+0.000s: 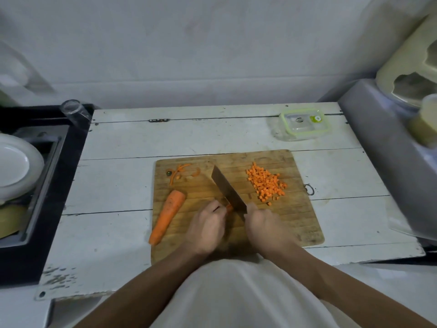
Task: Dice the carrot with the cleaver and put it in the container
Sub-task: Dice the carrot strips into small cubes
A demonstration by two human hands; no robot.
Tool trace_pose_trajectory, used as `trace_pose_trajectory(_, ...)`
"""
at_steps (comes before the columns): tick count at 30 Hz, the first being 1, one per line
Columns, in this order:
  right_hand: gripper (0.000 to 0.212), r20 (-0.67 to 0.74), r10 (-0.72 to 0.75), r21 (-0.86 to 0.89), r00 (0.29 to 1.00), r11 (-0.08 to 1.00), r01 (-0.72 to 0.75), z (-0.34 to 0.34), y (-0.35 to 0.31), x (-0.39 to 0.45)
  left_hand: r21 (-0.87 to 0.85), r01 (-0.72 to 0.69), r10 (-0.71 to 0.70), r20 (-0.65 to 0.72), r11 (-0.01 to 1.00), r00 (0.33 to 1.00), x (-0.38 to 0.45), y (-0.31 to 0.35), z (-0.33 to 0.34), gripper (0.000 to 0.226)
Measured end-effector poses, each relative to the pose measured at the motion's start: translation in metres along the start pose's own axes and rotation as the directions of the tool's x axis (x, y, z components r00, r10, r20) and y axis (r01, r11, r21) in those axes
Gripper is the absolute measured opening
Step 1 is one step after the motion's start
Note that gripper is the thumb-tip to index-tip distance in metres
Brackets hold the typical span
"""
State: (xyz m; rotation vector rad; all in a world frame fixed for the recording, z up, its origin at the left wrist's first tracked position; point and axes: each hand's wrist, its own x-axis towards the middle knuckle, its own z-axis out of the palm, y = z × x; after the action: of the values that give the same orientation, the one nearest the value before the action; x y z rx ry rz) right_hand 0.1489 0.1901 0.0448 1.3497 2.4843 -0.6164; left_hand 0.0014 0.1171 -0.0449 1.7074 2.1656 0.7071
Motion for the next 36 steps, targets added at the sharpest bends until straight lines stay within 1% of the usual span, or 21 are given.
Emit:
trace_pose_trajectory(2, 0.007, -0.033, 0.019, 0.013, 0.999, 1.0, -0.019, -0.001, 0.003, -0.002, -0.007, -0.027, 0.027, -0.028, 1.0, 0.999, -0.002, 0.0, 0.001, 0.018)
trace_pose_trajectory(4, 0.012, -0.04, 0.028, -0.027, 0.999, 0.999, -0.029, -0.001, 0.009, -0.01, 0.0, -0.053, 0.053, -0.056, 0.999, 0.997, -0.003, -0.003, 0.002, 0.02)
trace_pose_trajectory(6, 0.013, -0.016, 0.011, -0.067, 1.0, 0.998, -0.013, -0.003, 0.013, -0.019, -0.01, -0.06, 0.06, -0.052, 0.998, 0.997, -0.004, -0.005, 0.003, 0.019)
trace_pose_trajectory(9, 0.008, 0.009, -0.013, -0.104, 1.0, 0.994, 0.014, 0.0, 0.014, -0.027, -0.019, -0.065, 0.064, -0.023, 0.998, 0.998, -0.005, -0.004, 0.001, 0.015)
trace_pose_trajectory(14, 0.014, 0.076, 0.019, -0.127, 0.997, 0.992, -0.009, 0.006, 0.007, -0.023, 0.021, -0.08, 0.082, -0.08, 0.997, 0.993, -0.004, 0.0, 0.001, 0.011)
trace_pose_trajectory(17, 0.016, 0.063, 0.011, -0.11, 0.998, 0.994, -0.004, 0.005, -0.001, -0.012, 0.034, -0.092, 0.095, -0.083, 0.995, 0.992, -0.006, -0.004, 0.003, 0.017)
trace_pose_trajectory(20, 0.008, 0.008, -0.003, -0.039, 1.0, 0.999, 0.003, 0.004, -0.003, -0.005, 0.032, -0.084, 0.087, -0.088, 0.996, 0.992, -0.006, -0.005, 0.004, 0.027)
trace_pose_trajectory(22, 0.007, -0.003, 0.012, -0.007, 1.0, 1.0, -0.012, 0.002, 0.002, -0.007, -0.022, -0.054, 0.051, -0.122, 0.998, 0.991, -0.006, -0.004, 0.004, 0.025)
trace_pose_trajectory(25, 0.016, -0.031, 0.043, 0.035, 0.999, 0.999, -0.042, -0.001, 0.012, -0.012, -0.097, -0.008, -0.008, -0.169, 0.995, 0.986, -0.012, -0.006, 0.001, 0.025)
trace_pose_trajectory(28, 0.017, -0.011, 0.017, 0.007, 1.0, 1.0, -0.017, -0.003, 0.015, -0.021, -0.099, -0.023, 0.007, -0.155, 0.995, 0.988, -0.017, -0.009, -0.001, 0.02)
trace_pose_trajectory(30, 0.015, 0.015, -0.011, -0.02, 1.0, 1.0, 0.012, -0.001, 0.013, -0.025, -0.07, -0.07, 0.06, -0.136, 0.995, 0.989, -0.016, -0.007, -0.003, 0.019)
trace_pose_trajectory(33, 0.014, 0.045, -0.01, -0.056, 0.999, 0.998, 0.012, 0.003, 0.013, -0.026, 0.06, -0.14, 0.144, -0.071, 0.988, 0.987, -0.011, -0.007, -0.005, 0.024)
trace_pose_trajectory(36, 0.013, 0.061, 0.003, -0.095, 0.998, 0.995, 0.003, 0.005, 0.008, -0.024, 0.14, -0.174, 0.173, 0.024, 0.975, 0.985, -0.008, -0.008, -0.004, 0.031)
